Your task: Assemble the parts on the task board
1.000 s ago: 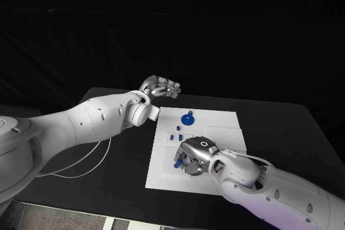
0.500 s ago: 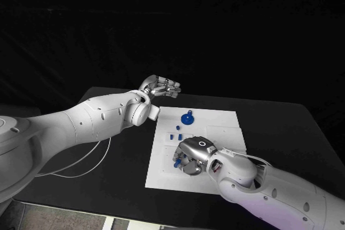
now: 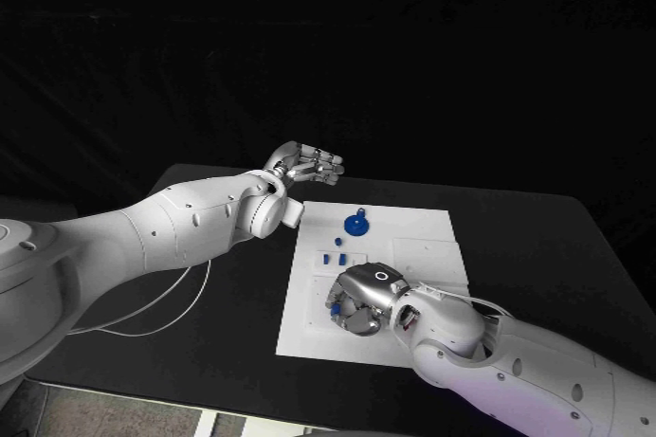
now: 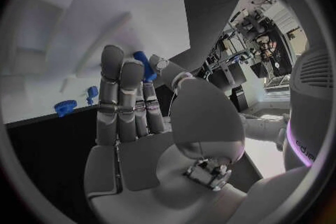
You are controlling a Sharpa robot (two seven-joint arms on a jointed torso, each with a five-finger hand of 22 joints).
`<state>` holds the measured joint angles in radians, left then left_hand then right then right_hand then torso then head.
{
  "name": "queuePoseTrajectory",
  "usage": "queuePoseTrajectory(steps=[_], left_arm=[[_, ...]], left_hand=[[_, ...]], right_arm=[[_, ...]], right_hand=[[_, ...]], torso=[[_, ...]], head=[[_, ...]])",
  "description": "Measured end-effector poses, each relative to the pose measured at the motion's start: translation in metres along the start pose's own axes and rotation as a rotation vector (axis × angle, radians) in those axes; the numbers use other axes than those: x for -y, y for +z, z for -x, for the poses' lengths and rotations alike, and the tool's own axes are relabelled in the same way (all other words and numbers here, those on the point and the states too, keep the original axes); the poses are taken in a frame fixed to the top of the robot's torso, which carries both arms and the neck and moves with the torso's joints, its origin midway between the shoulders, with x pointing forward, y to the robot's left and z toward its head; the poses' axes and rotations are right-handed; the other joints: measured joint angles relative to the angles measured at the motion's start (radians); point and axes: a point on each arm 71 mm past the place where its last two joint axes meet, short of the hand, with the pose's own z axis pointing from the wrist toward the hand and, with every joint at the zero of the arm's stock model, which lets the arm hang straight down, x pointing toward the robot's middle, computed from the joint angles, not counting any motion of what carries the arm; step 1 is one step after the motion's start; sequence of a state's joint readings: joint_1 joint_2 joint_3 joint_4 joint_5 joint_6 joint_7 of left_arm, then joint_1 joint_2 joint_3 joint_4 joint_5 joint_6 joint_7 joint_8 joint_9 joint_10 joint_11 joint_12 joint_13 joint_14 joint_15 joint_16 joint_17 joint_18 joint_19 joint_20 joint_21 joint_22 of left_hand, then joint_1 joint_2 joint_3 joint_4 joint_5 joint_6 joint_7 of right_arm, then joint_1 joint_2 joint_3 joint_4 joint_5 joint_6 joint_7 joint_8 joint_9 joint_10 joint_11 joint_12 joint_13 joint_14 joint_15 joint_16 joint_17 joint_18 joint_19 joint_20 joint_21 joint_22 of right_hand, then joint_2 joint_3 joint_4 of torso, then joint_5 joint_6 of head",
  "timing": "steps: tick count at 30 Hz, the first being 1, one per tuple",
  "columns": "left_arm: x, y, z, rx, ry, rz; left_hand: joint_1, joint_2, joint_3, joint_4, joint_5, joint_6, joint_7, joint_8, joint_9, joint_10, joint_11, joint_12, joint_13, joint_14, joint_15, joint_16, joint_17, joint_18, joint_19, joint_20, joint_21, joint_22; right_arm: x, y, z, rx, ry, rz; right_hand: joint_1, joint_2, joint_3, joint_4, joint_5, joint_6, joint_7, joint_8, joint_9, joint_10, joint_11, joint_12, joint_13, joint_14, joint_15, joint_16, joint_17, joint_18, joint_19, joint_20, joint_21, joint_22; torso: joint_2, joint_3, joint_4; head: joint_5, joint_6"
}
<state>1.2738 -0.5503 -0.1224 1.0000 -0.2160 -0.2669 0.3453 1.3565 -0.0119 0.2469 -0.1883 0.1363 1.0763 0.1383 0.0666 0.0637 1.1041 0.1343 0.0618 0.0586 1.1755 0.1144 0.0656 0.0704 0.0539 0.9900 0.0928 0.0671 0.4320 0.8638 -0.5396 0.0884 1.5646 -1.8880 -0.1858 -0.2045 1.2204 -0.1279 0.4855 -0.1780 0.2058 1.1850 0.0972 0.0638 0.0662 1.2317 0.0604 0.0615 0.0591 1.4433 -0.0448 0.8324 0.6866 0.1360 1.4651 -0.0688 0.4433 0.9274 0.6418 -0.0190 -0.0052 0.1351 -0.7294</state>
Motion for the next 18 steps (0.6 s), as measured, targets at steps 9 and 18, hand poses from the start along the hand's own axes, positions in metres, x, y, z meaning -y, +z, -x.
queuePoseTrajectory(steps=[9,18], left_arm=[[-0.0001,0.0000,0.0000,-0.001,0.000,0.001],[-0.0004,-0.0002,0.0006,-0.001,0.000,0.003]], left_hand=[[0.000,0.000,0.000,0.000,-0.006,0.000,0.000,0.000,0.000,0.000,0.000,0.000,0.000,-0.004,-0.004,0.000,0.000,0.000,0.000,0.000,0.000,-0.002],[0.000,0.000,-0.003,0.003,-0.006,0.001,0.001,0.000,0.000,0.000,0.000,0.000,0.000,-0.007,0.000,0.000,0.000,0.000,0.000,0.000,0.000,-0.007]], right_arm=[[0.0018,-0.0012,-0.0020,-0.002,0.013,-0.006],[0.0043,-0.0042,0.0021,0.050,0.039,-0.010]], right_hand=[[0.007,-0.031,-0.053,0.006,0.015,-0.054,0.004,0.001,-0.001,-0.112,0.027,0.000,0.000,0.000,0.022,0.000,-0.012,0.004,0.000,0.021,-0.015,-0.013],[0.108,-0.071,-0.249,0.125,-0.012,-0.141,-0.030,0.001,-0.002,-0.217,0.055,0.000,0.000,-0.006,0.038,0.009,-0.031,0.035,0.001,0.037,-0.015,-0.047]], torso=[[0.000,0.0011,-0.0009],[0.000,0.0017,-0.0010]], head=[[0.000,0.000],[-0.002,0.000]])
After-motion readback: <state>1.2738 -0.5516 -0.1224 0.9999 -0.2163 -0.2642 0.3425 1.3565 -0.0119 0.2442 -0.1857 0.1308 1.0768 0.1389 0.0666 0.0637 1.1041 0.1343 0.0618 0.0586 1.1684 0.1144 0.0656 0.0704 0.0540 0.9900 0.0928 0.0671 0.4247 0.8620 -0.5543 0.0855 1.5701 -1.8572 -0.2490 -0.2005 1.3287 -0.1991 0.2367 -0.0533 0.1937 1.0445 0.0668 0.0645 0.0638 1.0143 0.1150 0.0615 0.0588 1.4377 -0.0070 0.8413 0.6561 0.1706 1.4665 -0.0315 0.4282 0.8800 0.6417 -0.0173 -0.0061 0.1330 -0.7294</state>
